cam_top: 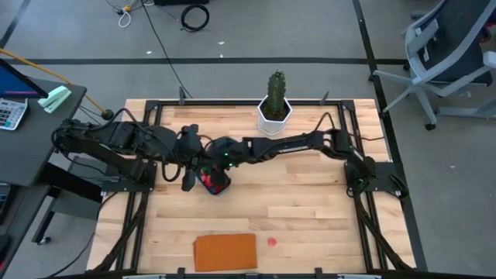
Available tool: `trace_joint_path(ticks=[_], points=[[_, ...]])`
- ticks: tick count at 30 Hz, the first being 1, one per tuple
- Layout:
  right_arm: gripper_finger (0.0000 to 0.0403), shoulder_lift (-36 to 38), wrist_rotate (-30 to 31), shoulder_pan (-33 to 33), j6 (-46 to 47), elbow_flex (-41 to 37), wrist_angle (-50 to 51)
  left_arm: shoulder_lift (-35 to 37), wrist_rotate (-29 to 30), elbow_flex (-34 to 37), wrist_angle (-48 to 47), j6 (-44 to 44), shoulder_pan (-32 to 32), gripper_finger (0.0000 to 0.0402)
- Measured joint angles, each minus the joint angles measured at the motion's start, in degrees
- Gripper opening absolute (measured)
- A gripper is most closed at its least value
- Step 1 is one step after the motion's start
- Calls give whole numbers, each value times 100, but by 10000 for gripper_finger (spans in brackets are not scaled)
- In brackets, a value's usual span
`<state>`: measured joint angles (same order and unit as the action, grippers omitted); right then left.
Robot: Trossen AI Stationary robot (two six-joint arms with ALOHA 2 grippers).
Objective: Pick and placing Produce into tupperware
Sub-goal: Put the bell pepper into the blue bin
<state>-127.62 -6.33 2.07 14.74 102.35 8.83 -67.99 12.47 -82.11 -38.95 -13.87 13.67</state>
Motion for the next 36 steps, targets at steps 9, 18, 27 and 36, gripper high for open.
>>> trace_joint_path(ticks=[9, 18, 27, 36], points=[[221, -291, 104, 52, -30, 212, 243, 4, 0, 0, -71, 18, 2, 23], [221, -287, 271, -11, -185, 207, 548, 4, -1, 0, -71, -58, 2, 10], [233, -287, 520, -156, -571, 205, 583, 4, -1, 0, -69, -135, 2, 22], [280, -287, 784, -160, -599, 205, 628, 2, -1, 0, -67, -372, 4, 10]])
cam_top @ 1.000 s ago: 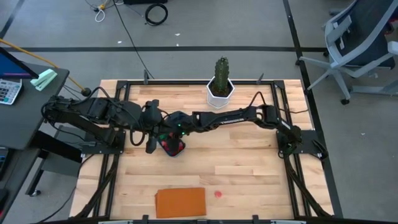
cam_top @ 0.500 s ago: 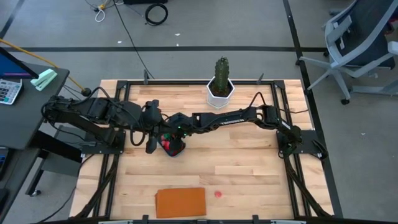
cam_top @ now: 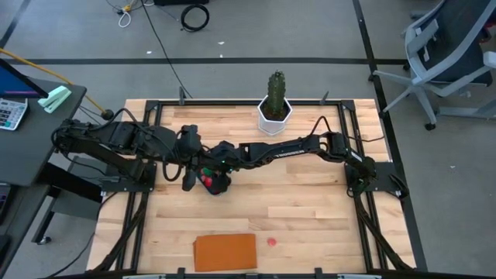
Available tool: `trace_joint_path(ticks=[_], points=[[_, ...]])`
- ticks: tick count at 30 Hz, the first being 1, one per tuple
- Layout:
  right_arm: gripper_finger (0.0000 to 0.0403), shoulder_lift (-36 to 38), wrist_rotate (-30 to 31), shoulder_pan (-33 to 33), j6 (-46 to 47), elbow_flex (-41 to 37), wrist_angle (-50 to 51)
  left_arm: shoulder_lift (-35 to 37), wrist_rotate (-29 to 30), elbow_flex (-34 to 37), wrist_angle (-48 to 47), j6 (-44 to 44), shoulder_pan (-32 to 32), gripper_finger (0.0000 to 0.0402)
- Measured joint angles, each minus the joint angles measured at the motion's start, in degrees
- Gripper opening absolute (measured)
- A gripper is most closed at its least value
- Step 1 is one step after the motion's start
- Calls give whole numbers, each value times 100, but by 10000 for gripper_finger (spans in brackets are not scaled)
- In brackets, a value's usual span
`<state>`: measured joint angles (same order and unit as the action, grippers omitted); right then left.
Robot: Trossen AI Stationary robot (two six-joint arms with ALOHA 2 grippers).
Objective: Pick and placing Produce into tupperware
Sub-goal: Put the bell pepper into the blue bin, then put the peach into the blue bin
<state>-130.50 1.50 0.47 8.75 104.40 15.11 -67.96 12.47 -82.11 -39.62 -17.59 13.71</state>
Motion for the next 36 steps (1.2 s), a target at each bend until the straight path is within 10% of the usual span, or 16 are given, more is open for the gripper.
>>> trace_joint_path(ticks=[13, 21, 28, 36], points=[[267, 1116, 32, -235, 524, 2, 1942, 0, -2, 0, -7, -431, 0, 26], [255, 1964, 898, -1742, 1067, -99, 3977, -56, 2, 0, -18, -434, 0, 13], [251, 2655, 2240, -3494, 1833, -1498, 4076, -217, 6, -2, 5, -459, -1, 16], [252, 3055, 1710, -4544, 4242, -3292, 2585, -397, 25, -1, 59, -581, -2, 22]])
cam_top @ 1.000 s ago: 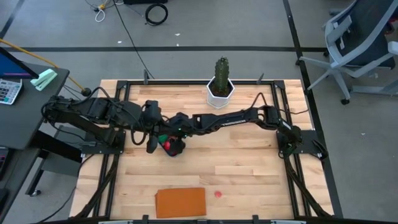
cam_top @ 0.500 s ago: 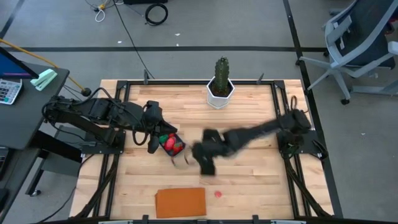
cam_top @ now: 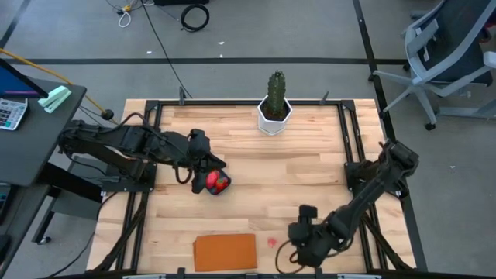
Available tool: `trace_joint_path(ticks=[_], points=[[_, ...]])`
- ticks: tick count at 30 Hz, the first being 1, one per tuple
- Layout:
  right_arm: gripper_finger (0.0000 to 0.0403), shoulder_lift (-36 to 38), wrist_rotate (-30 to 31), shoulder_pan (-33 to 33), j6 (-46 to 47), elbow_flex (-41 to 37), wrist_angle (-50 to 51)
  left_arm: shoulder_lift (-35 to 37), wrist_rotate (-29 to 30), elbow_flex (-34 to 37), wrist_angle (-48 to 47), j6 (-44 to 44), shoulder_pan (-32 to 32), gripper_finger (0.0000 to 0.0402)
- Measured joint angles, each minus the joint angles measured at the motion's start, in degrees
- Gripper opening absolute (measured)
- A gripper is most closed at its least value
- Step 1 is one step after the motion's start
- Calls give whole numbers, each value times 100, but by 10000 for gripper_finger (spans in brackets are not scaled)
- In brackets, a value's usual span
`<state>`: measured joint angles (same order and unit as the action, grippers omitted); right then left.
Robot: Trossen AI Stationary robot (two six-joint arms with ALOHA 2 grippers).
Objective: Pick and placing Produce into tupperware
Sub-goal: Put the peach into the blue bin
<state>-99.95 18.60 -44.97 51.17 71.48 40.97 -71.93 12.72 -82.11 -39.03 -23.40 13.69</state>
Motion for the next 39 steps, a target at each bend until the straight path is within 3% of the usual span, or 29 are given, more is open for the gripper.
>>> trace_joint_path(ticks=[4, 6, 13, 19, 26, 32, 39], points=[[251, -158, 42, -116, -675, -617, -1844, -123, 5, 4, 21, -6, 0, 13], [251, -323, 81, -106, -1041, -787, -2230, -180, 6, -1, 92, -8, 0, 11], [251, -811, 187, 260, -1241, -830, -2271, -287, 8, 5, 75, -2, 4, 21], [251, -1014, -379, 559, -1359, -823, -2667, -329, 10, 1, 67, 1, 2, 21], [251, -1013, -416, 565, -1547, -821, -3099, -325, 10, 1, 65, 7, 2, 10], [249, -1438, -495, 634, -1657, -805, -3406, -325, 10, 1, 60, 7, 2, 21], [225, -1524, -431, 678, -1645, -801, -3575, -325, 11, 1, 64, 14, 2, 20]])
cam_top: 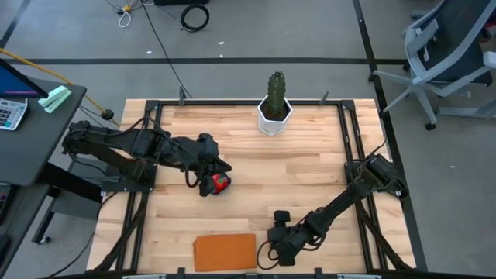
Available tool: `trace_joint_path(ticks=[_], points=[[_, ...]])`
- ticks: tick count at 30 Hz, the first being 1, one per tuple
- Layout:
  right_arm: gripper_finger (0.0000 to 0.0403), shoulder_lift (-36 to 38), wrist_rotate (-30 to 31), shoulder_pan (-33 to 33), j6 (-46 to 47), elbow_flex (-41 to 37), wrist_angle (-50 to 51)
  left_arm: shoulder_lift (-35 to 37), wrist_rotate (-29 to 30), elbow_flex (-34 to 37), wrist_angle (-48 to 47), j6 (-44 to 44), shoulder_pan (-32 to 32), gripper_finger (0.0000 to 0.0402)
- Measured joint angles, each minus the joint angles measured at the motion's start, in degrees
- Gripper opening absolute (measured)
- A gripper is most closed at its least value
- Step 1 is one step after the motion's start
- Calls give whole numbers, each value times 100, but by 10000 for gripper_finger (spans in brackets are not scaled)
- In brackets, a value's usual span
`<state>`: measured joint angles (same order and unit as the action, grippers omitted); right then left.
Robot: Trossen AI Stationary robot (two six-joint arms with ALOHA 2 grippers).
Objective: Pick and placing Produce into tupperware
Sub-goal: Put the peach into the blue bin
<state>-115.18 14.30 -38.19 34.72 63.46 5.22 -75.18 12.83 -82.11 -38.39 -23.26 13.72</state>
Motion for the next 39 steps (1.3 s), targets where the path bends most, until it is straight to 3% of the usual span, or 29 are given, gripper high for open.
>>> trace_joint_path(ticks=[6, 13, 17, 23, 25, 27, 30, 39], points=[[173, 155, -122, 68, 11, -20, 65, 0, 0, 0, 0, 2, 0, 10], [76, 246, -144, 384, -302, -28, 87, 0, 1, 0, 2, -7, 0, 22], [36, 706, 37, 755, -730, -34, 47, 2, 0, 0, 6, -9, 0, 24], [54, 1570, 629, 1409, -1934, -28, -357, 2, 1, 0, 8, -5, 0, 13], [63, 1727, 593, 1716, -2393, -21, -908, 2, -1, 0, 22, -3, -2, 12], [66, 1741, 188, 2016, -2740, -20, -1456, 2, 0, 0, 39, -3, -4, 14], [63, 1551, -440, 2412, -2880, -18, -2157, 4, 0, 0, 55, -6, -4, 19], [63, 102, -1193, 3111, -2736, 394, -3000, 81, 43, -9, 111, 444, -40, 8]])
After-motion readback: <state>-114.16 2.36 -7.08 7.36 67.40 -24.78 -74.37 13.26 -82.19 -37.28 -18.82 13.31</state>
